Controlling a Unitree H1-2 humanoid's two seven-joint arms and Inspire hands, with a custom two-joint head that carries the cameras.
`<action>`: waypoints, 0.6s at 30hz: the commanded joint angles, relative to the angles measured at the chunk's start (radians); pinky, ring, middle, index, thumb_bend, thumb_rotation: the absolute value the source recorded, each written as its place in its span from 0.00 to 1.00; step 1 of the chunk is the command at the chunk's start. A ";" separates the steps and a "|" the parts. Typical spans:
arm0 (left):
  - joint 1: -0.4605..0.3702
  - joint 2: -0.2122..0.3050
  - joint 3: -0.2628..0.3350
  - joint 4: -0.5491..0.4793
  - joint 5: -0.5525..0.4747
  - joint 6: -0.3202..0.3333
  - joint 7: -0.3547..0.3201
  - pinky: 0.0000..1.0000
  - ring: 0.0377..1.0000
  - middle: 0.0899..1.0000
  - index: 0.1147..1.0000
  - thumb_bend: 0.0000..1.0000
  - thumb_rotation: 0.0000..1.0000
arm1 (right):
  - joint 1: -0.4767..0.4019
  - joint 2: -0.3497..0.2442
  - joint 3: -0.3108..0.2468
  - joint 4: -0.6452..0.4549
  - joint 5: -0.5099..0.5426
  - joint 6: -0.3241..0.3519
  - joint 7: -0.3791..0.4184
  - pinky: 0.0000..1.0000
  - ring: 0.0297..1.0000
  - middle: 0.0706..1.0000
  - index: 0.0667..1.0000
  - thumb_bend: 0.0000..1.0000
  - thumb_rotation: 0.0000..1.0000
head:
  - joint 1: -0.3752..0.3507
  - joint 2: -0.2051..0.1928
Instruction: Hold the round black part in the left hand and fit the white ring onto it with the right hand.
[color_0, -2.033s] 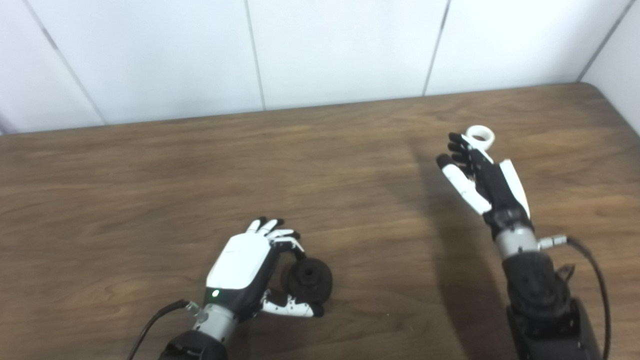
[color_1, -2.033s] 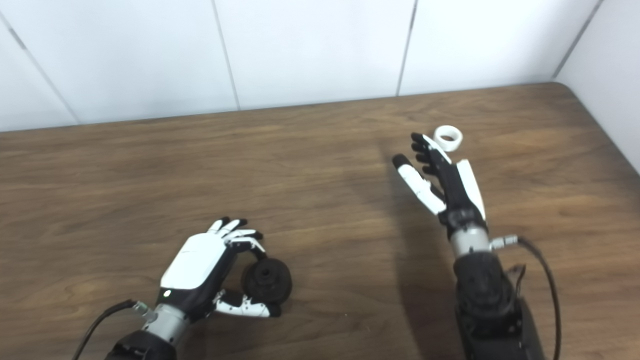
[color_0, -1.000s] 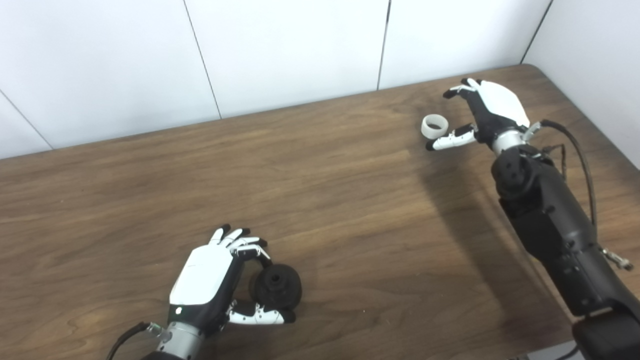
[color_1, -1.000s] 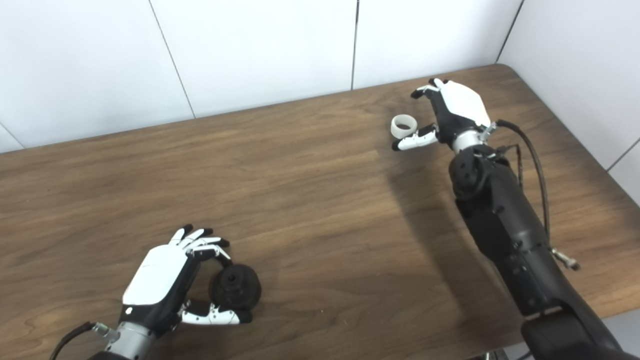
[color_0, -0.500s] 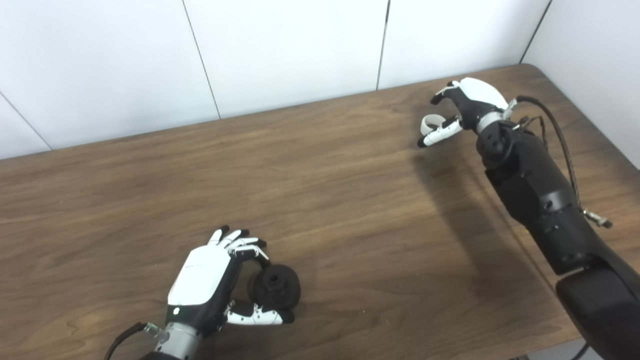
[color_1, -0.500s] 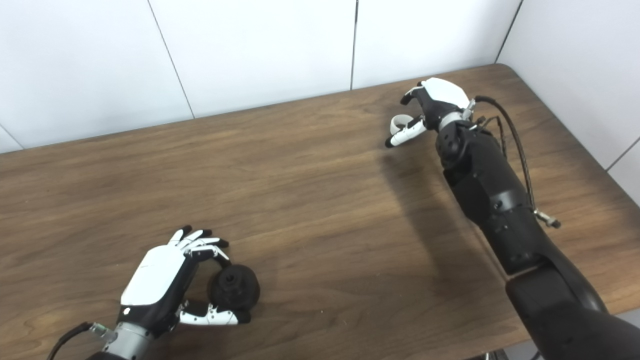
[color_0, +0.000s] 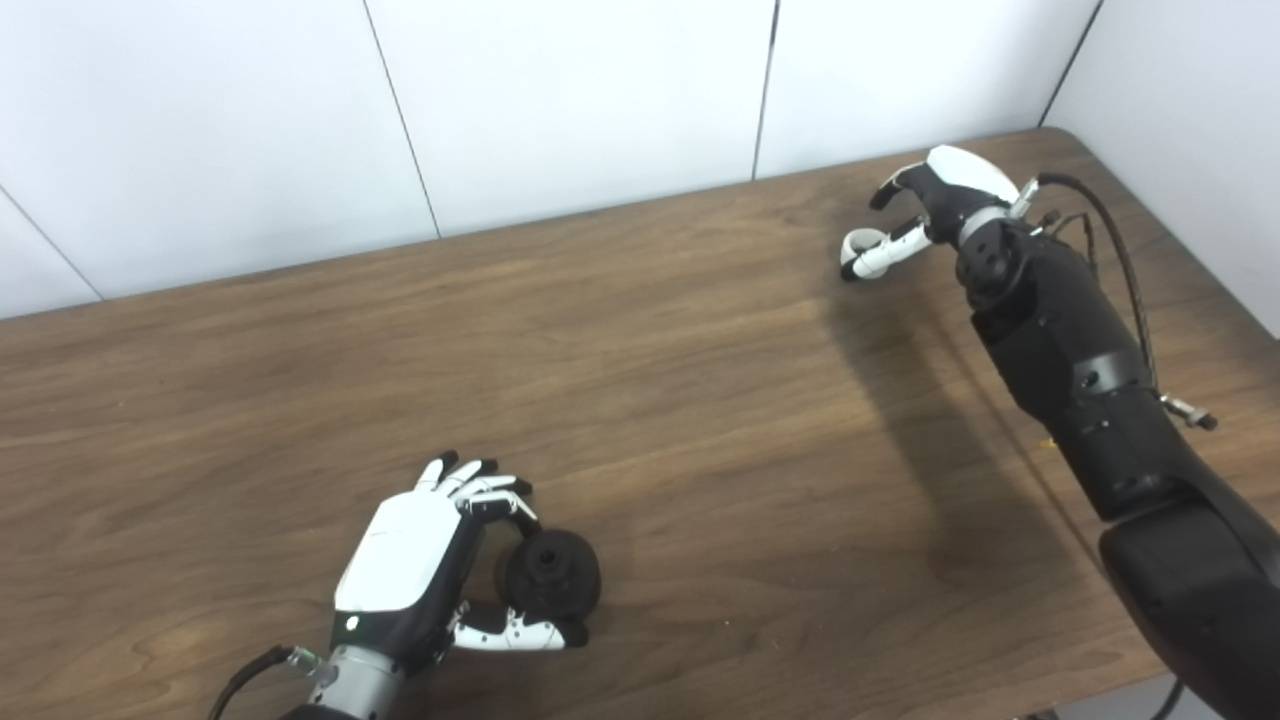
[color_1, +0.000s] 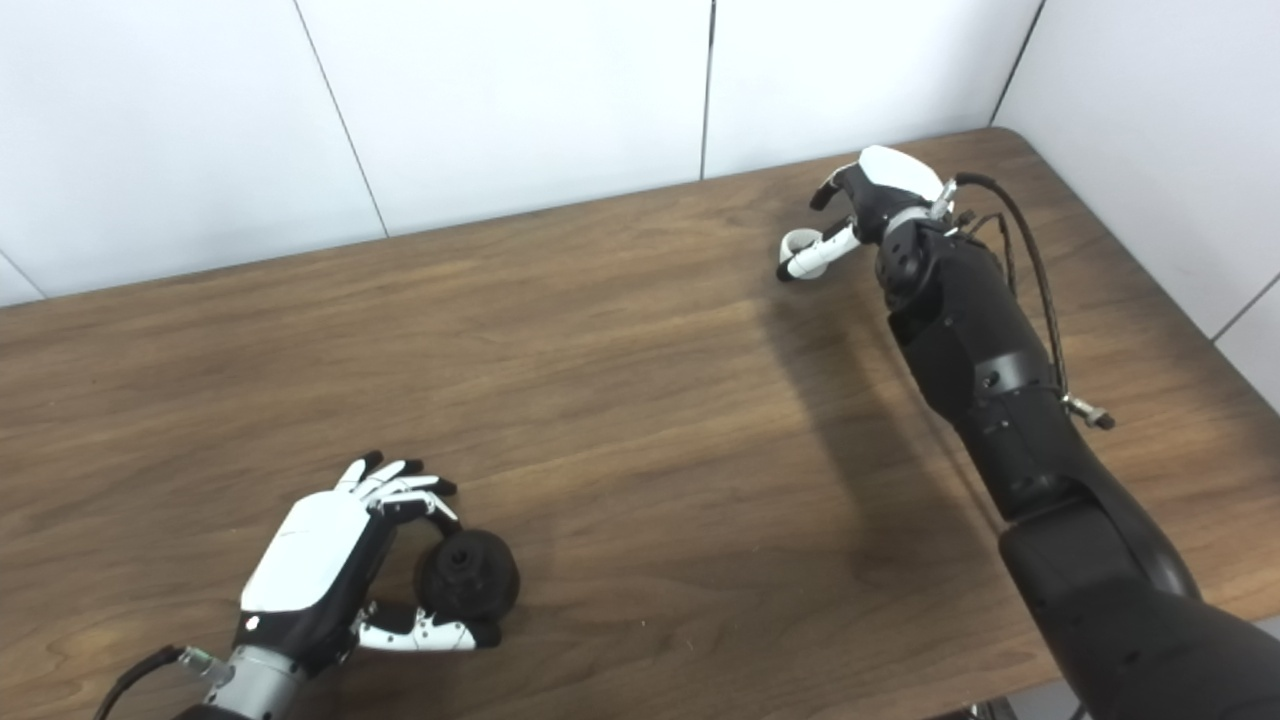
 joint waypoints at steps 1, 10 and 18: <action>0.016 0.023 0.003 0.002 0.033 0.026 -0.026 1.00 0.90 0.76 0.41 0.52 0.06 | -0.061 -0.033 -0.021 -0.009 -0.006 0.002 0.007 0.96 1.00 0.93 0.70 0.80 0.36 | 0.000 0.002; 0.015 0.025 0.010 -0.003 0.025 0.029 -0.033 1.00 0.90 0.75 0.41 0.52 0.06 | -0.061 -0.020 -0.014 -0.007 -0.037 0.002 0.029 0.90 1.00 0.90 0.67 0.79 0.35 | 0.000 0.003; 0.013 0.028 0.014 -0.008 0.022 0.027 -0.037 1.00 0.90 0.75 0.41 0.52 0.06 | -0.060 0.001 -0.017 -0.003 -0.076 0.002 0.040 0.84 0.98 0.90 0.66 0.79 0.33 | 0.002 0.006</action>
